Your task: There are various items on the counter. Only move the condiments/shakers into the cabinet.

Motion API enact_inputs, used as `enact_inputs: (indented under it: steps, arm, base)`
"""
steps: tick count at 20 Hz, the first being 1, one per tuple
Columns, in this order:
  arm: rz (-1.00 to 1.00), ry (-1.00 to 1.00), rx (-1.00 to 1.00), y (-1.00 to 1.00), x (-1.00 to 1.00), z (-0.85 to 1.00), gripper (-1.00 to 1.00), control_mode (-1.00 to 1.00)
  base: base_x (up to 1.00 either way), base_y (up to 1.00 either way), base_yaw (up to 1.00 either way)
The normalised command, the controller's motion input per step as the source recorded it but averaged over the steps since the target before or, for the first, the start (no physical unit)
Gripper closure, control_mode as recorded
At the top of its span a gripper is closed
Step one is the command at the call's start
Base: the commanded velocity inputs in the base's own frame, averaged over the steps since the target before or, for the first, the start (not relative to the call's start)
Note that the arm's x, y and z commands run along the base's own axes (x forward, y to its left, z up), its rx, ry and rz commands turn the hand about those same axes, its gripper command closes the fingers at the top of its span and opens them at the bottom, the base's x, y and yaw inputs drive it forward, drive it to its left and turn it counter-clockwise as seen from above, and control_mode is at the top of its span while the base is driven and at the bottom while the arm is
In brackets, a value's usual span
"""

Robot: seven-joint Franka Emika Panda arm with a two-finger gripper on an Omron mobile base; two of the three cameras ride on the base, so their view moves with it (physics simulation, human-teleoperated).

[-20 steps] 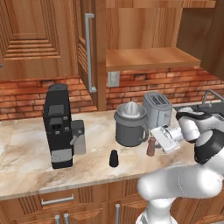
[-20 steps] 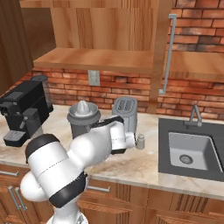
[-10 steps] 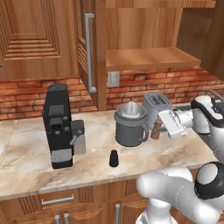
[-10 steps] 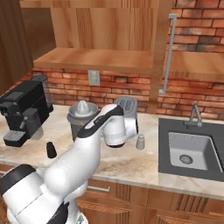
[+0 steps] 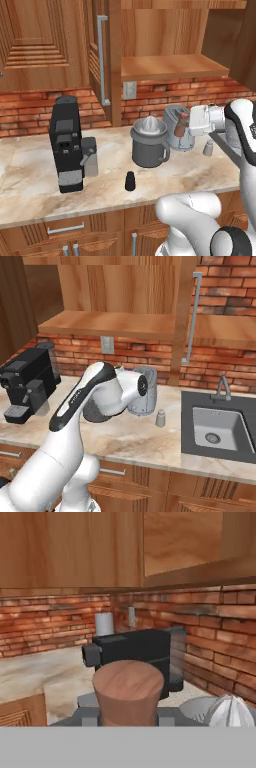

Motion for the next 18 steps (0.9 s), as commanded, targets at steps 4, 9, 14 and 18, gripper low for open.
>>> enact_inputs:
  steps: [4,9,14,18]
  arm:
    - [-0.38,0.10,-0.04,-0.01,-0.17,1.00,1.00,-1.00]
    - [-0.27,0.21,-0.04,-0.04,-0.30,1.00,1.00,-1.00]
    - [-0.24,0.31,0.00,-0.01,-0.08,1.00,1.00,-1.00]
    - [-0.14,0.19,0.04,-0.01,0.00,1.00,1.00,-1.00]
  base:
    - [0.00,0.00,0.00]
    - [0.00,0.00,0.00]
    - [0.00,0.00,0.00]
    - [0.00,0.00,0.00]
